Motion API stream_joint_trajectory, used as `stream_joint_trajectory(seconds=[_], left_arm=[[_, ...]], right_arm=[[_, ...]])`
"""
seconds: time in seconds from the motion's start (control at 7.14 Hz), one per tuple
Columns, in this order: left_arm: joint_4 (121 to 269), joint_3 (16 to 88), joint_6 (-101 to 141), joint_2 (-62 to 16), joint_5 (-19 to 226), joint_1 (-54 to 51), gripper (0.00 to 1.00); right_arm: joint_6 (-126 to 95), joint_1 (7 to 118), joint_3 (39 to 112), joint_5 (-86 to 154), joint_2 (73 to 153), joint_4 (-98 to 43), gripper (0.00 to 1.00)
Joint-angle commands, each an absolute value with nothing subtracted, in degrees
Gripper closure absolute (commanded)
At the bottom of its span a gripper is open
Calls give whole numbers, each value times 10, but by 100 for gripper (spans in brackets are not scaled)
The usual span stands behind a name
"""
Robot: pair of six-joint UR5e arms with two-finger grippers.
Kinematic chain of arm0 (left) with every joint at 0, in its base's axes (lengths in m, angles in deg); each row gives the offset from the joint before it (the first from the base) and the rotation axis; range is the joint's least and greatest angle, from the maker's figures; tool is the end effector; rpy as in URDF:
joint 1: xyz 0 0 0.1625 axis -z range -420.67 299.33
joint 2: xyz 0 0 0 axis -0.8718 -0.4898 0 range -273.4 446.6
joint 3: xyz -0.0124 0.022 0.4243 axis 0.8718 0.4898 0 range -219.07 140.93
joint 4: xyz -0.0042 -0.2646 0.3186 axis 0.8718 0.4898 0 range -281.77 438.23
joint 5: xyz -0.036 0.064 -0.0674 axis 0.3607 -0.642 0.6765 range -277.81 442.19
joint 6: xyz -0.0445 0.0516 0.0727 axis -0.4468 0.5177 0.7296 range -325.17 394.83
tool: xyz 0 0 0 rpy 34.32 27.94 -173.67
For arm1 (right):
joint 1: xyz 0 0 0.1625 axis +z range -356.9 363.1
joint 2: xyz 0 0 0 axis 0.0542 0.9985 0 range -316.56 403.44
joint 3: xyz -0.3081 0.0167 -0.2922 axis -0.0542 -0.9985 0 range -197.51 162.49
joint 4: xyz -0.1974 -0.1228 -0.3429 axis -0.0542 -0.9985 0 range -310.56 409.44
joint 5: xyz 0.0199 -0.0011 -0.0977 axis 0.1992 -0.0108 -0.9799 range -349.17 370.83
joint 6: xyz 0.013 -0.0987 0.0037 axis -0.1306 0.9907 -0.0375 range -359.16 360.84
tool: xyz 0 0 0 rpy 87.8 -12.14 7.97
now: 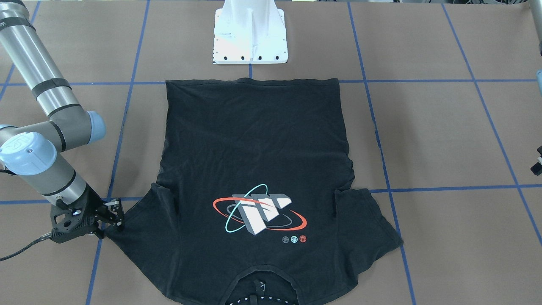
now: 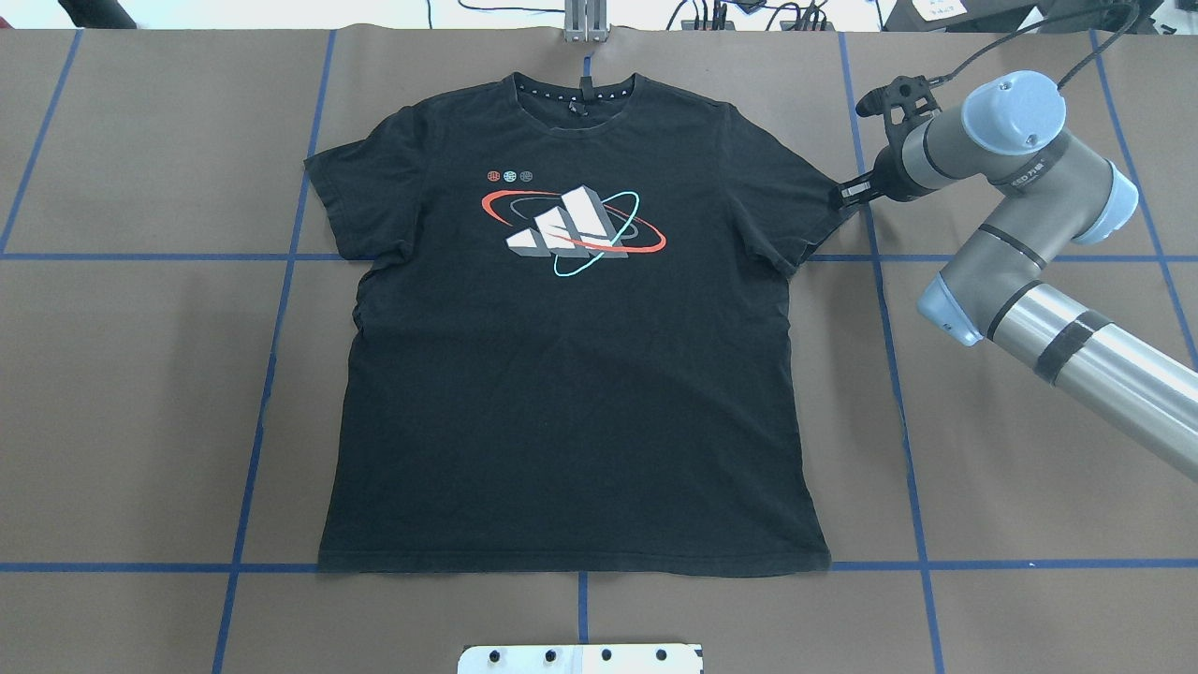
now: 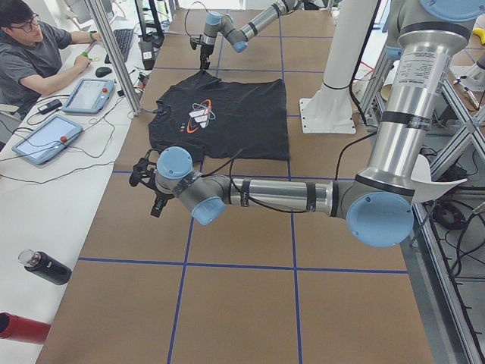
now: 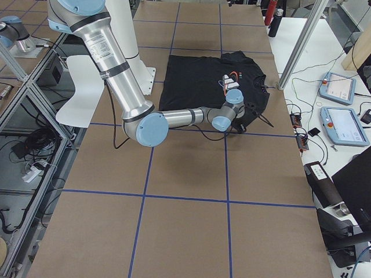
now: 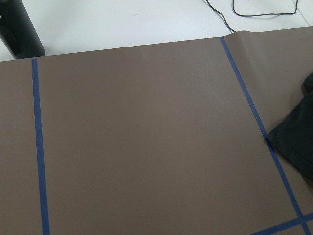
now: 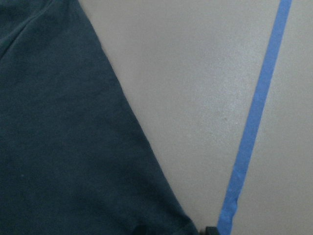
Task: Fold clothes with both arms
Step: 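Move the right gripper down to the sleeve nearest it and grasp it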
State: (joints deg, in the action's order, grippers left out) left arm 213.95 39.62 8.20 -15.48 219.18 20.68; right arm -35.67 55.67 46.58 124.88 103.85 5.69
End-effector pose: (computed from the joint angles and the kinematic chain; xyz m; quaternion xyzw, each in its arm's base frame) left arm 0.0303 -0.6012 0.5474 0.2338 0.4588 0.0237 0.8569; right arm -0.3732 -0.6400 0.4891 0.2161 -0.3992 -0.0951 0.8859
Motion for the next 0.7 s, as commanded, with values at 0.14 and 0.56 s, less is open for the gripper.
stream_joint_trajectory(seconds=[0.14, 0.56], left_arm=[[2139, 396, 82, -154, 2192, 206, 0], [2139, 394, 82, -155, 2191, 206, 0]], right_arm=[[-357, 558, 468, 1252, 1036, 56, 100], [-370, 564, 486, 1268, 1033, 57, 100]])
